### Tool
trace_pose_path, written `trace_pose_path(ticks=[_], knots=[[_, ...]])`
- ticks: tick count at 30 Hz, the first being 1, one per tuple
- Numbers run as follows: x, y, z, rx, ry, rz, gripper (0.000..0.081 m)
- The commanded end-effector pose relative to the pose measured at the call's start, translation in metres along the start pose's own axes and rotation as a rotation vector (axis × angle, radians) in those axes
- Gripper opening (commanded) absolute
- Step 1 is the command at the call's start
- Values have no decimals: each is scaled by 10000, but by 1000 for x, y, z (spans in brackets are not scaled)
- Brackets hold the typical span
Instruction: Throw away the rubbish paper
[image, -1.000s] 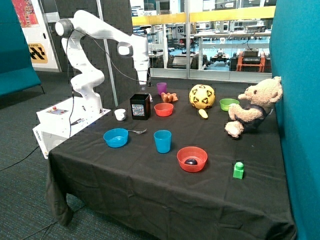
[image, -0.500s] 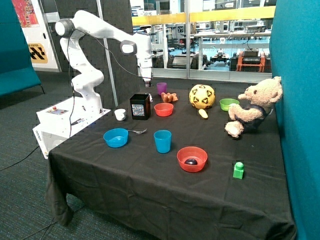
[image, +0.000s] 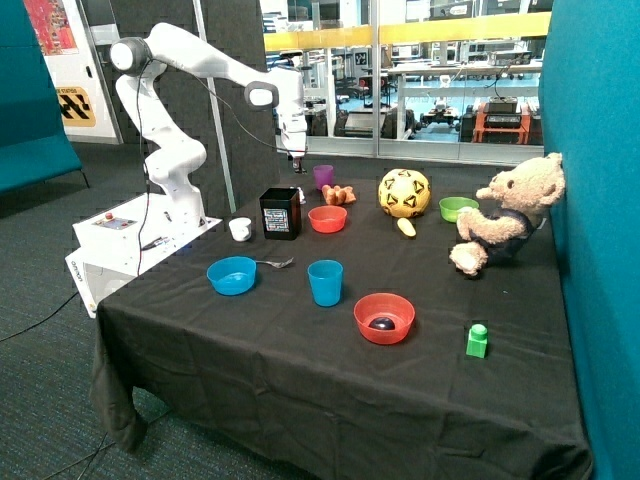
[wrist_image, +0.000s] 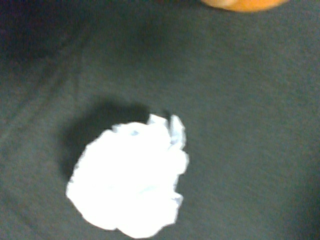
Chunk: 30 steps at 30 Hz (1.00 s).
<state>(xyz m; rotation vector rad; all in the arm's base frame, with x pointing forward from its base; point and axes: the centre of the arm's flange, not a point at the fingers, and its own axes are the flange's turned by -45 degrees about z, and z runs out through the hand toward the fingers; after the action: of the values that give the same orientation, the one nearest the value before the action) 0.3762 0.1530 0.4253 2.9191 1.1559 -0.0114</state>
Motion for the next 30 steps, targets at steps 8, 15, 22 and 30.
trace_pose_path(ticks=[8,15,22,30], knots=[[24,-40,54,-8,74,237,801],[23,-27,64,-6,75,812,808],[23,-28,73,-6,75,869,808],[17,-36,90,-5,75,1113,808]])
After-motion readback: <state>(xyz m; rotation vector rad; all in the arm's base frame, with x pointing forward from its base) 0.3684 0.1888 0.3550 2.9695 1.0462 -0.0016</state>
